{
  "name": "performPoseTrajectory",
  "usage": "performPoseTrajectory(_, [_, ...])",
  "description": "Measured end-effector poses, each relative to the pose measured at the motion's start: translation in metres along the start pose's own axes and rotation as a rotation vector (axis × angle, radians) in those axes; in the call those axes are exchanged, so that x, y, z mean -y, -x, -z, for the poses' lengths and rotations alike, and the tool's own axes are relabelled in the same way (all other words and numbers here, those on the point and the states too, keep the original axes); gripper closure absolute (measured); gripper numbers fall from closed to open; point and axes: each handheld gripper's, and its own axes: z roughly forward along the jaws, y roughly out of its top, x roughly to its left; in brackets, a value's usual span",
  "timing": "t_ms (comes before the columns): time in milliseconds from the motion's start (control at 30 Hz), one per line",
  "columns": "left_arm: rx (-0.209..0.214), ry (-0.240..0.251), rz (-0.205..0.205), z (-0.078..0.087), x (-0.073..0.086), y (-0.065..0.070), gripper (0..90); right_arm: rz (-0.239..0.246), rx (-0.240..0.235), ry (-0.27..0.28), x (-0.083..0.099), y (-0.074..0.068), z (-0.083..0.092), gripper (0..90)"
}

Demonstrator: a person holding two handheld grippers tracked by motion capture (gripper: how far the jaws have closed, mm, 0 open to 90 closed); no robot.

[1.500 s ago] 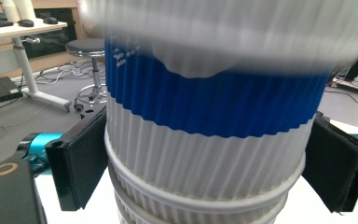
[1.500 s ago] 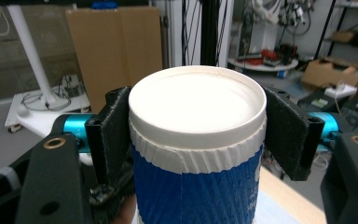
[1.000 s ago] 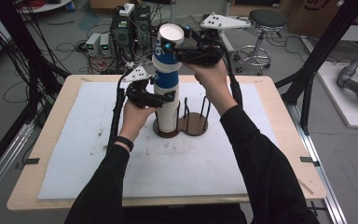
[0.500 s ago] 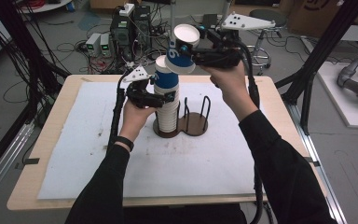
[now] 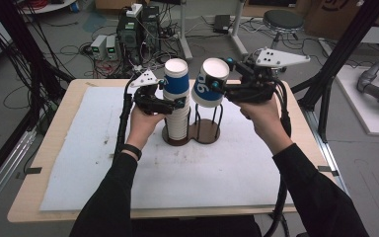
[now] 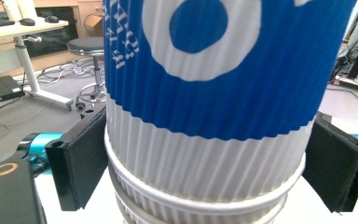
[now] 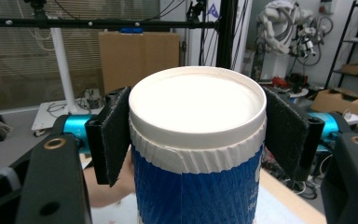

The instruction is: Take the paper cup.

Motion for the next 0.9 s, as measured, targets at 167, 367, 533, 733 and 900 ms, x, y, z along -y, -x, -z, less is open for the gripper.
performPoseTrajectory(167, [-0.001,0.001,-0.001,0.000,0.000,0.000,11.3,-0.009,-0.006,-0.013,0.014,-0.004,0.005,30.0])
performPoseTrajectory(367, [0.000,0.002,-0.003,0.000,0.000,0.000,11.3,-0.031,-0.015,-0.038,0.040,-0.009,0.010,30.0])
performPoseTrajectory(533, [0.000,0.003,-0.005,0.000,0.000,0.000,11.3,-0.033,-0.013,-0.045,0.062,-0.015,0.015,30.0])
performPoseTrajectory(733, [-0.002,0.003,-0.003,0.000,0.000,0.000,11.3,-0.033,-0.007,-0.058,0.077,-0.020,0.020,30.0])
performPoseTrajectory(900, [-0.002,0.003,-0.003,0.000,0.000,0.000,11.3,-0.039,-0.006,-0.079,0.094,-0.025,0.023,30.0])
